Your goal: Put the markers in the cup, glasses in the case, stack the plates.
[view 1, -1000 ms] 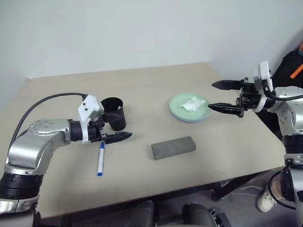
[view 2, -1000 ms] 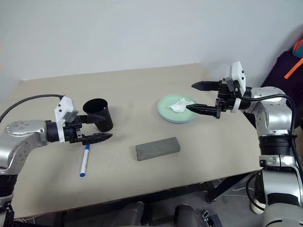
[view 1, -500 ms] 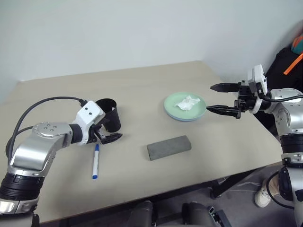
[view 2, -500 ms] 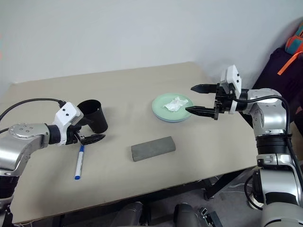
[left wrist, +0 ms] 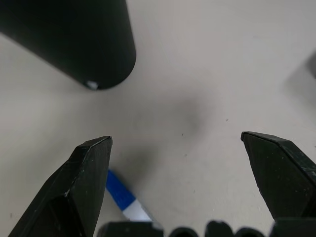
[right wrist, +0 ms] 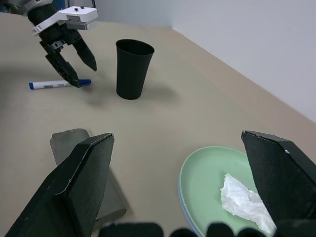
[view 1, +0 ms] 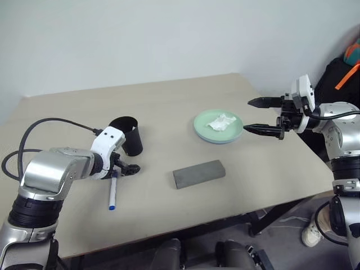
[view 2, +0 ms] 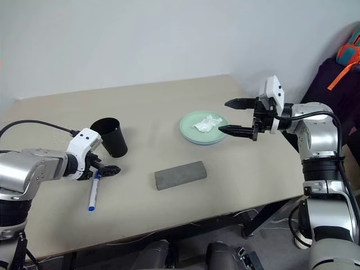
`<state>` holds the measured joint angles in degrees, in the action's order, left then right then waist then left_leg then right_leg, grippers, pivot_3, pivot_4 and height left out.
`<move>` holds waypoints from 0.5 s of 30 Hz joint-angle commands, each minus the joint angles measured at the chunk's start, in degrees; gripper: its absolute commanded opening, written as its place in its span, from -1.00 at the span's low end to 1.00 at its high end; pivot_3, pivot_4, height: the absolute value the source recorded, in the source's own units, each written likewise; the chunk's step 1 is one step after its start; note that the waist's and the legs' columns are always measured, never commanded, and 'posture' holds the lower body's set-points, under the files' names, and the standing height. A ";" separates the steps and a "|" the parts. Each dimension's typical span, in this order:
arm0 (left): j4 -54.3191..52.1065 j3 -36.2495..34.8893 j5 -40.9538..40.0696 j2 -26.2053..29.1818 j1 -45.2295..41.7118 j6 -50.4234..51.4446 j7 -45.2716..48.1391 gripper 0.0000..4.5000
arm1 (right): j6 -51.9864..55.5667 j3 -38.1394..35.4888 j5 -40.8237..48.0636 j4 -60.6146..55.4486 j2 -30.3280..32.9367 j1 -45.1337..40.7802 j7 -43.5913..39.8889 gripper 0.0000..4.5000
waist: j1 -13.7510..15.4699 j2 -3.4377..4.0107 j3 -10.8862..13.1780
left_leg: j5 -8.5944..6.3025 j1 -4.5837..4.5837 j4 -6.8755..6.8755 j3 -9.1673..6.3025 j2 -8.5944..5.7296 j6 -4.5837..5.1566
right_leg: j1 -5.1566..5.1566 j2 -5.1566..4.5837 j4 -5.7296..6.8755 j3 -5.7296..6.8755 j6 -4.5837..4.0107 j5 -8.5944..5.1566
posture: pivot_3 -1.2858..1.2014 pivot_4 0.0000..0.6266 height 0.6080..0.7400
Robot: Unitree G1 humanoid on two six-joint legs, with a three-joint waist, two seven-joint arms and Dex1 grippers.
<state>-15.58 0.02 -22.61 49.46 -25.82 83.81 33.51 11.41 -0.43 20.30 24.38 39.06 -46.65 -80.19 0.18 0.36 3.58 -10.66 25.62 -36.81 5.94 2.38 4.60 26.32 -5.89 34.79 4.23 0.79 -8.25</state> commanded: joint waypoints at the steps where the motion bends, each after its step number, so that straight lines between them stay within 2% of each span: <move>1: 0.48 -1.09 1.40 -0.43 -2.27 3.41 -3.37 0.97 | -0.97 -0.48 0.03 0.34 -0.29 -2.40 -0.09 1.00 | 0.00 0.00 0.00 | 0.00 0.00 -0.01 0.00 0.03 -0.01 | 0.00 0.01 0.00 0.02 -0.01 0.00 | 0.03 -1.00 0.94; 7: 3.48 -2.89 3.11 -3.48 -2.60 7.71 -8.43 0.97 | -1.24 -0.37 -0.05 0.52 -0.36 -2.50 -0.58 1.00 | 0.00 -0.01 0.00 | 0.04 -0.02 -0.02 0.02 0.06 -0.09 | 0.02 0.02 0.01 0.03 -0.10 0.07 | 0.03 -1.00 0.94; 15: 5.03 -2.11 3.63 -5.42 -1.06 8.17 -11.73 0.97 | -1.34 -0.20 -0.19 0.54 -0.40 -2.78 -1.01 1.00 | 0.01 -0.02 0.00 | 0.04 -0.01 -0.02 0.03 0.07 -0.15 | 0.05 0.00 0.00 0.03 -0.12 0.10 | 0.03 -1.00 0.94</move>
<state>-10.06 -1.33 -19.81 44.03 -26.78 92.02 22.37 10.91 -0.09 20.02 25.62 38.53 -47.12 -81.06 0.19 0.34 3.57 -10.64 25.61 -36.83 5.97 2.45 4.43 26.37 -5.89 34.79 4.25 0.67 -8.14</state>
